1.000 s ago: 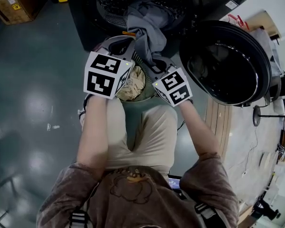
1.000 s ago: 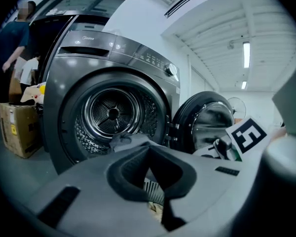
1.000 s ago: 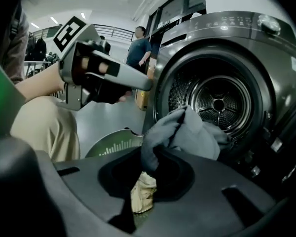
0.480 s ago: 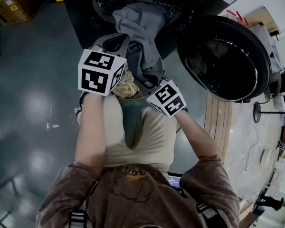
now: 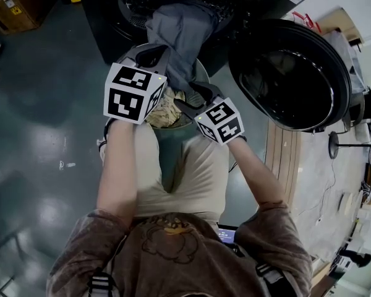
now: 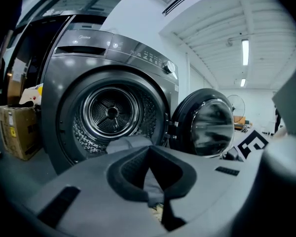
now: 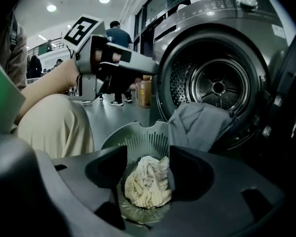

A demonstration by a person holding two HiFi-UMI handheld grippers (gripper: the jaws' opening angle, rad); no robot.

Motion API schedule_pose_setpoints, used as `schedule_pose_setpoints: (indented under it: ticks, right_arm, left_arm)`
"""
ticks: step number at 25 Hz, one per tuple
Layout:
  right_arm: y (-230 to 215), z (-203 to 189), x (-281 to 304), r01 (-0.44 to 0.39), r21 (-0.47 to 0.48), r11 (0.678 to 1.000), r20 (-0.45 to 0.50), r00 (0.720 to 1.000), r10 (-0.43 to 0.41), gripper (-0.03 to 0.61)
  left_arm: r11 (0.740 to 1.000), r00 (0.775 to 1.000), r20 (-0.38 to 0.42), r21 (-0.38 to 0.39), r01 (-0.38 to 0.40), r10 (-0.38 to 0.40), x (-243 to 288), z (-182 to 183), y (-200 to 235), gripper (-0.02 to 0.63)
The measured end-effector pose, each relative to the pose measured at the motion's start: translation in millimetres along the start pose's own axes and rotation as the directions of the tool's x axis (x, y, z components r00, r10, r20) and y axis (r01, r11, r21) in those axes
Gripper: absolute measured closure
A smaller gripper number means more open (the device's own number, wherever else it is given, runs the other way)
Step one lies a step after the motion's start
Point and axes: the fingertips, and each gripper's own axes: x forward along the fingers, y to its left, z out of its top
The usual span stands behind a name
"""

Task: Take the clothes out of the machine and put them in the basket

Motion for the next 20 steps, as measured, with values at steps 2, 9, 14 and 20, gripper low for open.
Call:
schedule_pose_setpoints:
  ticks: [2, 9, 14, 20]
  right_arm:
    - [-16, 8, 5, 0.021, -0.002, 1.0, 0.017, 1.0, -0.021, 0.289]
    - [-96, 45, 42, 0.15, 0.041, 0.988, 0.055, 0.987, -0.153, 0.258]
    - [-152, 76, 74, 0.231, 0.06, 0.971, 0.07, 0.969, -0.235, 0.236]
    - [-210, 102, 105, 0.335, 0.014, 0.942, 0.031, 0.942, -0.335, 0.206]
  left_arm:
    - [1.0, 1.0, 0.001, 0.0, 0.002, -0.002, 1, 0, 0, 0.607]
    - [1.0, 1.0, 0.008, -0.003, 0.011, -0.011, -1, 0, 2, 0.607]
    - [1.0, 1.0, 0.013, -0.008, 0.015, -0.014, -4, 0, 7, 0.607]
    - [0.999, 0.999, 0.017, -0.016, 0.029, -0.029, -5, 4, 13, 0.607]
